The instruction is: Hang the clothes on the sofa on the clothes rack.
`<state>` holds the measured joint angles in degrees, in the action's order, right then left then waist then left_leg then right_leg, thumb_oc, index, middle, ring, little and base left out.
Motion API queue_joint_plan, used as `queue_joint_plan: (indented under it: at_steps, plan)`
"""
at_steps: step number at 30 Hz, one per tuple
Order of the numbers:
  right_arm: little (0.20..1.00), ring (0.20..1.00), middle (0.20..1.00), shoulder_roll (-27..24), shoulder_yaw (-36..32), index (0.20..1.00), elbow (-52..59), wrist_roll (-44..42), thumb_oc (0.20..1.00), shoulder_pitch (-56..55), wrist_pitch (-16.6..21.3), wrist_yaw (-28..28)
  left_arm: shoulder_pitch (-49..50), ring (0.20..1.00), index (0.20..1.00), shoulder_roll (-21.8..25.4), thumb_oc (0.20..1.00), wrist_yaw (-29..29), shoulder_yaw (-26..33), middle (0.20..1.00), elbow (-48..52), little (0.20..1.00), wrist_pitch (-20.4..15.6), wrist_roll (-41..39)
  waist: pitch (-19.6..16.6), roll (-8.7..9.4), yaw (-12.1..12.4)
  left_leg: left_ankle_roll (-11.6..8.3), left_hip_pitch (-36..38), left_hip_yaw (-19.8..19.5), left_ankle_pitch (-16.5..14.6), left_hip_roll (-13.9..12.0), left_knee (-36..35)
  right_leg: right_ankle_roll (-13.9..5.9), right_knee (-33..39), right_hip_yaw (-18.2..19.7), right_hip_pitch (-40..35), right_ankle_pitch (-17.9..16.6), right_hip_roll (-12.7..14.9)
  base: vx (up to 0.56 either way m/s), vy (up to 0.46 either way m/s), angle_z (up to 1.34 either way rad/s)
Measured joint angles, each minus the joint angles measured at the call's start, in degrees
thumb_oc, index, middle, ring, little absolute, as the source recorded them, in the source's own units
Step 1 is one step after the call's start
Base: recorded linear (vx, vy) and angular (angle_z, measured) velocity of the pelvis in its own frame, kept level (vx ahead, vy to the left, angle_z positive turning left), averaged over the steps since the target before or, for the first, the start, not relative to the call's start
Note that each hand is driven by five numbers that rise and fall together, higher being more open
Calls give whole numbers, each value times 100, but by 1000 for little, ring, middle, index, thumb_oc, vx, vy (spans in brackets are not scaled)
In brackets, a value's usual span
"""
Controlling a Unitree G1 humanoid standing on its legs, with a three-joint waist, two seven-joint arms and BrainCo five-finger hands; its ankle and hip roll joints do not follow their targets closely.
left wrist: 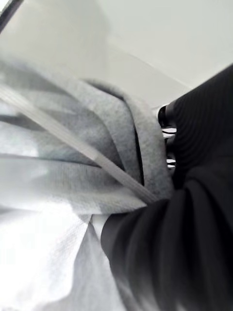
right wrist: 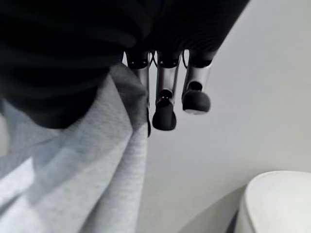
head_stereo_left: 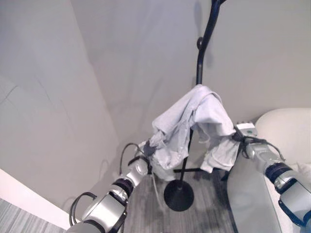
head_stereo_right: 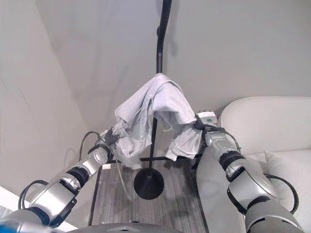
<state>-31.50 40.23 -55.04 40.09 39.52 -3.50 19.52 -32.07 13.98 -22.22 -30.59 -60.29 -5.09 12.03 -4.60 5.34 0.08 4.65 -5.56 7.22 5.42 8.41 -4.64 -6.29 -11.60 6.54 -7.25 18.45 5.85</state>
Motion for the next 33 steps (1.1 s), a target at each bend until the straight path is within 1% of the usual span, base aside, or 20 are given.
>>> queue_joint_plan:
  at_steps: [1,2,3,7,9,11,14,15,16,20,21,23,24,25,26,28,30,31,32,33]
  plan:
    - [200,200,200,130,-104,200,18,-7,200,-163,-1,55,178,686,686,-63,686,-1,-2,686,254,686,-30,-250,9,20,14,1,22,-7,-1,-6,-1,-9,-70,0,10,6,-9,0,0,0]
    - [200,200,200,226,-107,200,34,-7,200,-221,19,37,232,1000,1000,-168,1000,1,-68,1000,304,1000,-91,-318,38,27,37,1,14,-12,-1,-9,-10,-18,-69,0,13,12,-14,11,-20,5]
    - [200,200,200,392,-360,200,87,-11,200,-430,-13,135,488,1000,1000,-127,1000,-9,-13,1000,668,1000,-122,-522,51,50,31,3,39,-17,0,-12,-11,-18,-81,2,4,12,-16,0,0,0]
    - [200,200,200,1285,-592,200,366,-42,200,-1402,13,382,1547,1000,1000,-366,1000,9,86,1000,1349,1000,-318,-974,93,0,131,7,93,-36,-4,-33,-24,-41,-152,-1,2,28,-47,36,-36,0]
    - [200,200,200,1732,-574,200,384,-28,200,-2014,65,383,2176,1000,1000,-368,1000,22,396,1000,1527,1000,-477,-1201,136,-63,180,6,101,-109,-4,-47,-25,-40,-152,-20,-32,29,-86,43,-41,16]
    - [200,200,200,1734,-565,200,224,-12,200,-2226,123,276,2443,1000,1000,-247,1000,54,592,1000,1351,1000,-442,-1225,213,-205,251,3,89,-151,-4,-57,-22,-38,-142,-100,-82,29,-108,45,-62,18]
    - [200,200,200,1775,-605,200,-188,-73,200,-2368,128,241,2577,1000,1000,-264,1000,78,800,1000,647,1000,-374,-1361,202,-230,303,-1,75,-168,-5,-56,-16,-26,-106,-136,-94,32,-115,2,-28,5]
    - [354,354,354,1739,-599,354,-216,-73,354,-2367,123,205,2577,1000,1000,-255,1000,93,796,1000,579,1000,-304,-1364,217,-234,316,-1,48,-167,-5,-56,-16,-19,-92,-149,-79,34,-115,-17,-39,12]
    - [1000,1000,1000,1716,-622,1000,-214,-282,1000,-2369,116,188,2601,1000,1000,-268,1000,121,795,1000,409,1000,-312,-1354,223,-254,338,-3,16,-171,-4,-54,-17,-12,-57,-173,-84,33,-114,-15,-22,12]
    - [1000,1000,1000,1673,-882,1000,-61,-714,1000,-2415,145,329,2888,1000,1000,-302,1000,147,972,1000,198,1000,-322,-1407,199,-298,366,-4,16,-169,-2,-45,-18,-12,-61,-172,-86,33,-103,-6,-7,2]
    - [1000,1000,1000,1643,-1096,1000,128,-868,1000,-2495,112,393,2953,1000,1000,-406,1000,152,1309,1000,139,1000,-312,-1600,188,-313,359,-3,20,-167,-3,-37,-17,-12,-60,-170,-85,33,-94,0,0,0]
    - [1000,1000,1000,1540,-1417,1000,479,-1007,1000,-2644,81,560,3090,1000,1000,-481,1000,144,1616,1000,-50,1000,-305,-1869,170,-343,363,-3,19,-166,-3,-29,-18,-12,-60,-172,-84,33,-85,0,0,0]
    - [1000,1000,1000,1510,-1495,1000,537,-1048,1000,-2664,72,603,3121,1000,1000,-493,1000,132,1689,1000,-131,1000,-301,-1874,164,-352,360,-3,19,-166,-3,-28,-19,-12,-60,-173,-84,33,-84,-33,-14,2]
    - [1000,1000,1000,1377,-1881,1000,1093,-1087,1000,-2979,50,666,3306,1000,1000,-530,1000,142,1933,1000,-205,1000,-347,-1922,159,-360,376,-3,49,-165,-3,-26,-29,-13,-61,-173,-86,33,-78,0,0,0]
    - [1000,1000,1000,1249,-2345,1000,1750,-1104,1000,-3347,47,820,3418,1000,1000,-599,1000,115,2344,1000,-313,1000,-371,-2079,147,-379,381,-2,78,-160,-3,-16,-31,-13,-64,-169,-105,33,-61,-45,-21,-4]
    - [1000,1000,1000,942,-2938,1000,2574,-1180,1000,-3808,13,1121,3692,1000,1000,-620,1000,101,2892,1000,-786,1000,-294,-2495,128,-390,295,1,97,-136,-5,-19,-32,-15,-76,-159,-112,34,-49,-50,-22,-7]
    - [1000,1000,1000,752,-3266,1000,2967,-1206,1000,-4110,-7,1231,3766,1000,1000,-658,1000,71,3197,1000,-859,1000,-254,-2775,135,-380,295,3,92,-123,-4,-30,-31,-15,-77,-160,-91,34,-49,-34,-9,-9]
    - [1000,1000,1000,716,-3583,1000,3060,-1337,1000,-4229,-17,1371,3858,1000,1000,-670,1000,35,3292,1000,-856,1000,-212,-2993,131,-381,278,3,107,-45,-4,-63,-30,-16,-95,-139,-73,35,-56,-40,-7,-23]
    - [1000,1000,1000,715,-3657,1000,3058,-1397,1000,-4249,-22,1432,3881,1000,1000,-672,1000,13,3284,1000,-856,1000,-206,-2998,128,-385,276,3,113,2,-4,-85,-28,-17,-121,-126,-66,36,-64,-48,-9,-32]
    - [1000,1000,1000,789,-3883,1000,3051,-1451,1000,-4338,-18,1559,3889,1000,1000,-688,1000,10,3276,1000,-854,1000,-204,-2996,116,-400,258,4,118,39,-5,-112,-29,-12,-168,-132,-37,41,-75,-15,-4,-22]
